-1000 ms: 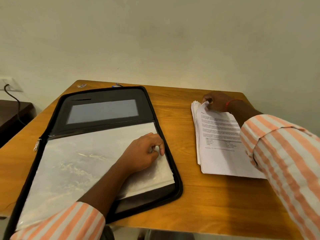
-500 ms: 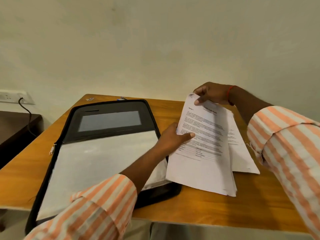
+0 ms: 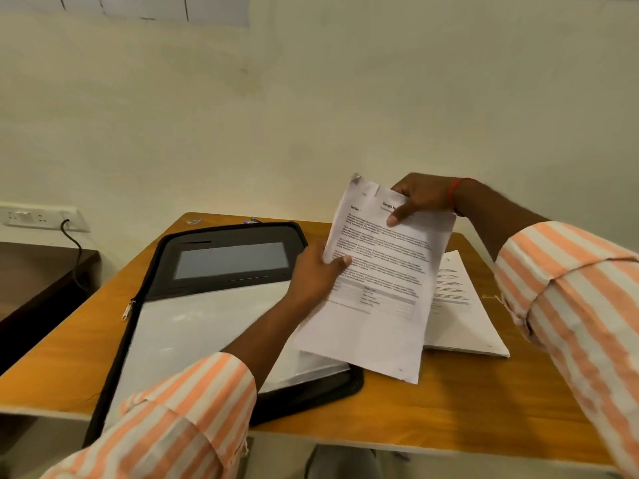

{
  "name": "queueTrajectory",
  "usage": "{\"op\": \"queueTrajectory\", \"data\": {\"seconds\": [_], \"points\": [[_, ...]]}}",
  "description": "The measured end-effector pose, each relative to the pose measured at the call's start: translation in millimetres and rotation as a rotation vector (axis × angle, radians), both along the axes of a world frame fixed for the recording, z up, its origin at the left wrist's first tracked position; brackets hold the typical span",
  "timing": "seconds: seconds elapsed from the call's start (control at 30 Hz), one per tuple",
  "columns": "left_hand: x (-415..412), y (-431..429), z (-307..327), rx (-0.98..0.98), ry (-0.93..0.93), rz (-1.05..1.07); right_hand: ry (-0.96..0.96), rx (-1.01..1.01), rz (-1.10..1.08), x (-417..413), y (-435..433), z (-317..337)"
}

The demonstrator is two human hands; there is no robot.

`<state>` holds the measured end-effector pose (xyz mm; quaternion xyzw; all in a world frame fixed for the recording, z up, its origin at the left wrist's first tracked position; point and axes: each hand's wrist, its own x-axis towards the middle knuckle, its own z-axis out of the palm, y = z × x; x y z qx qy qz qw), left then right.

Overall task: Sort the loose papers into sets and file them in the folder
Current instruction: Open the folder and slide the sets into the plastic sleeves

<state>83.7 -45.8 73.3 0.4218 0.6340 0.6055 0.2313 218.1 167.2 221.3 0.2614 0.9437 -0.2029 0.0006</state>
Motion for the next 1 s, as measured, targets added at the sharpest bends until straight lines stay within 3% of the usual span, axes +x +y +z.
{"op": "queueTrajectory", "data": {"seconds": [0.1,0.17,0.2,0.27,0.33,0.37,0.57,0.73,1.0], "points": [[-13.5,-10.8,18.1,0.122,0.119,0.068,0.194,0.207,0.059,-2.0,-12.6,24.5],[-21.7,-20.5,29.4,0.216,0.078,0.114,0.478,0.263,-0.007,0.3,-12.4,32.8],[-25.5,-24.7,31.6,0.268,0.022,0.138,0.654,0.178,-0.085,2.2,-12.8,30.0],[-30.3,-33.1,32.9,0.368,-0.08,0.177,0.901,-0.233,-0.147,5.8,-19.5,14.6],[-32.2,-39.4,29.9,0.413,-0.141,0.206,0.892,-0.641,-0.038,2.8,-35.6,-19.7],[-32.4,-40.6,27.4,0.418,-0.16,0.219,0.857,-0.739,0.009,0.1,-48.0,-39.9],[-43.3,-59.5,2.7,0.368,-0.032,0.269,1.077,-0.738,-0.176,-20.4,-104.7,-130.9],[-49.9,-70.2,-29.1,0.249,-0.002,0.338,0.999,-0.765,-0.254,-26.0,-130.1,-160.6],[-47.0,-68.5,-43.9,0.22,-0.036,0.324,1.031,-0.757,-0.318,-27.1,-135.6,-168.3]]}}
